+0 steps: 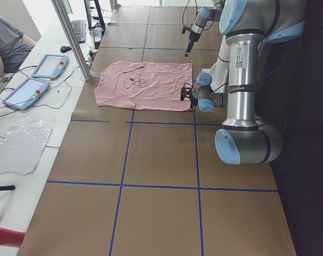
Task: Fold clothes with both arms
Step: 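Grasp both hem corners with the left and right grippers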
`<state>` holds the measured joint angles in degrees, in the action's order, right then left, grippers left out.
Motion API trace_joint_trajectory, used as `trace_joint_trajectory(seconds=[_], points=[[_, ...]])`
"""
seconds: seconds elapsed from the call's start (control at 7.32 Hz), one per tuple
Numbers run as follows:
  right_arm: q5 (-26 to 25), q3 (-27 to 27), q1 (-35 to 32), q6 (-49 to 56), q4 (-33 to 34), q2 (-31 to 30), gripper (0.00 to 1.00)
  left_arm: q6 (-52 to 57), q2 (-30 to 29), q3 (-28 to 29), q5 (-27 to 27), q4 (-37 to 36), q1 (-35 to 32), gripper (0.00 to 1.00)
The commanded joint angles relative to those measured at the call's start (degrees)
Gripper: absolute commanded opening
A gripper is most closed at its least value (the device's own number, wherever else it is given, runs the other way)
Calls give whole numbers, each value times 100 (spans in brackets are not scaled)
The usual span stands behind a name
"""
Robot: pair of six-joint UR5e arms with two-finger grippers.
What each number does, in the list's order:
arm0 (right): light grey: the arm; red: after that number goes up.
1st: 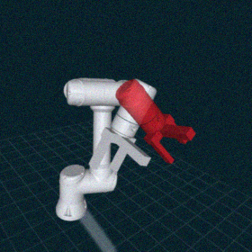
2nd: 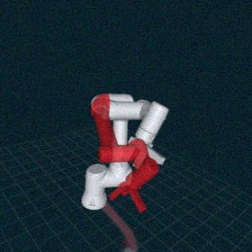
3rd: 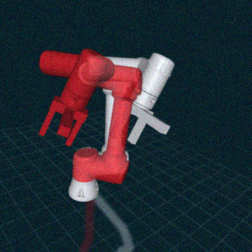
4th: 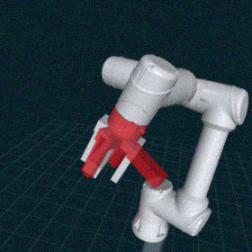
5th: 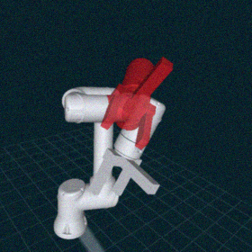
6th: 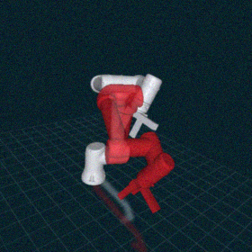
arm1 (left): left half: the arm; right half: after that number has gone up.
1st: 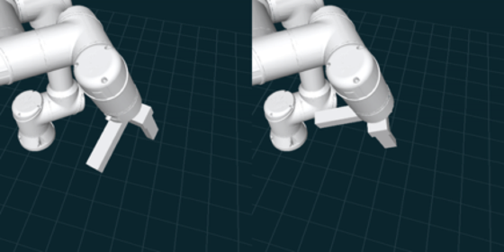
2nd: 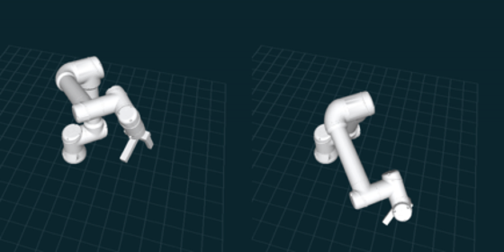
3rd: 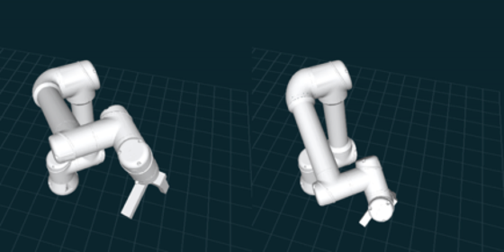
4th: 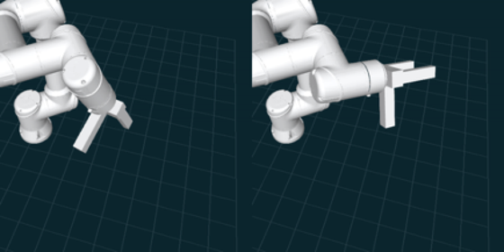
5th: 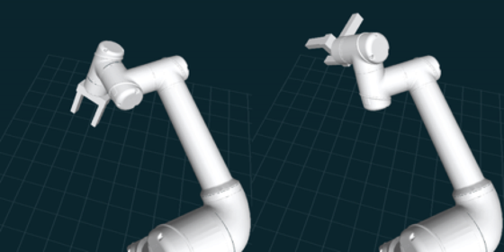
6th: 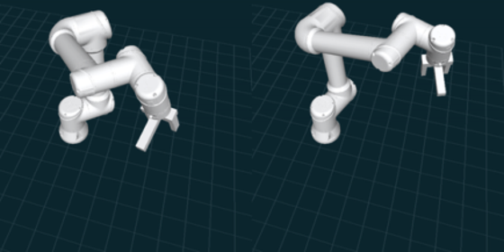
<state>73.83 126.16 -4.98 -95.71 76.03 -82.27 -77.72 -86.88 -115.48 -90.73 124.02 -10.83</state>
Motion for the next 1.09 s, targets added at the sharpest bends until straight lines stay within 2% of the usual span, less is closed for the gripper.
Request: trace_joint_trajectory(seconds=[0.0, 0.14, 0.41, 0.96], points=[[-87, -65, 102, -61, 0, -9, 92, 2, -13, -26, 99, 0, 2, 0], [-366, -266, 268, -392, 9, 0, 81, 2, -31, -35, 91, 0, 2, 0], [-448, -688, 340, -702, 17, -9, 66, 2, -49, -53, 64, 8, 2, 0], [-466, -943, 480, -738, 18, 9, 61, 2, -66, -53, 55, 8, 2, 0]])
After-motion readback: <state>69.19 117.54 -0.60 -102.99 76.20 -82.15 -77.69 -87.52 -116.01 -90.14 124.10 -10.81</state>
